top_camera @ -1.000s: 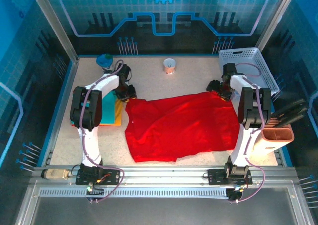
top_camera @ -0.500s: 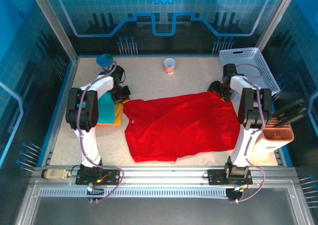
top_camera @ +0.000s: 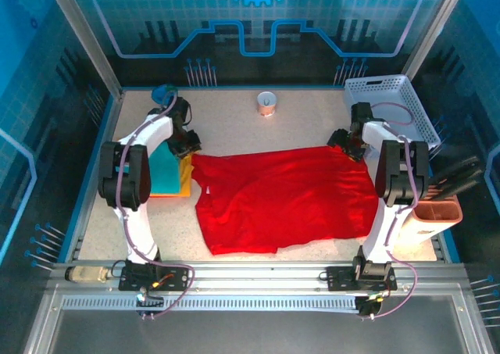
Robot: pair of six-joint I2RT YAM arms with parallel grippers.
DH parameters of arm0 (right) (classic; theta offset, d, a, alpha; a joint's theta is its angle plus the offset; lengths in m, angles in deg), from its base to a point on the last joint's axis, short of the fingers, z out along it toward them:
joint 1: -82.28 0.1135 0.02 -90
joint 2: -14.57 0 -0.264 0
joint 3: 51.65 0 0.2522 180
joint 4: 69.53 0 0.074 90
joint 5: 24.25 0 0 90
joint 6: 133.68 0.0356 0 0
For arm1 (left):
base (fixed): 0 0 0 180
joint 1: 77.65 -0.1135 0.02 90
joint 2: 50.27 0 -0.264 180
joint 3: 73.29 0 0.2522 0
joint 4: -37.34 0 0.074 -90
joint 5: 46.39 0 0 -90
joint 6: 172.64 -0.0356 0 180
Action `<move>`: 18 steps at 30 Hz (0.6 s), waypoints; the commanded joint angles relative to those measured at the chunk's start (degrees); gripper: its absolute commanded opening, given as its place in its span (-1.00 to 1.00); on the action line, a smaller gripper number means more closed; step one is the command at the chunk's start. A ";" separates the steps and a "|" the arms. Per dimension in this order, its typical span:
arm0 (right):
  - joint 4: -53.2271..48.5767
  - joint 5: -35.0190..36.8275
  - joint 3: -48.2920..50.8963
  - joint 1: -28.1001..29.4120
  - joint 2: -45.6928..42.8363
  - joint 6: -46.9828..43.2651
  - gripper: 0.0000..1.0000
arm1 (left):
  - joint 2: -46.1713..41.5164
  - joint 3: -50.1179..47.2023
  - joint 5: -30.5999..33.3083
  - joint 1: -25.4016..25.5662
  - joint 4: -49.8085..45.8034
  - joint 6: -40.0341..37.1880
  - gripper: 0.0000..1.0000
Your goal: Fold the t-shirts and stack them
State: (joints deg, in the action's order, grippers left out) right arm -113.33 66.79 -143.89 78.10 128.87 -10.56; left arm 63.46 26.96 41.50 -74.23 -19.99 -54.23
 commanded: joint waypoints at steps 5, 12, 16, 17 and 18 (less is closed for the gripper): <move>-5.43 3.67 -2.66 0.50 -2.21 -2.47 0.74 | -4.20 2.09 -0.08 0.02 -3.83 -1.48 -0.15; -5.76 3.56 -0.74 4.14 -7.90 -5.70 0.82 | -8.41 -1.19 -0.62 7.51 -3.91 -0.08 -0.13; -6.96 3.37 1.44 7.49 -10.14 -7.18 0.88 | -7.90 -4.03 -1.05 12.45 -2.83 1.22 -0.12; -7.32 3.41 1.93 8.19 -10.30 -7.09 0.90 | -7.51 -4.66 -0.89 13.34 -2.26 1.32 -0.12; -7.48 3.26 2.61 8.97 -10.43 -7.20 0.90 | -6.62 -5.16 -0.80 14.11 -1.81 1.62 -0.11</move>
State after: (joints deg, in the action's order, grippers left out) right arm -117.96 69.83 -143.32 85.31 119.43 -16.20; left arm 55.81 23.99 41.26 -61.40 -21.85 -54.01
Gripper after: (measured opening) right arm 0.949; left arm 0.443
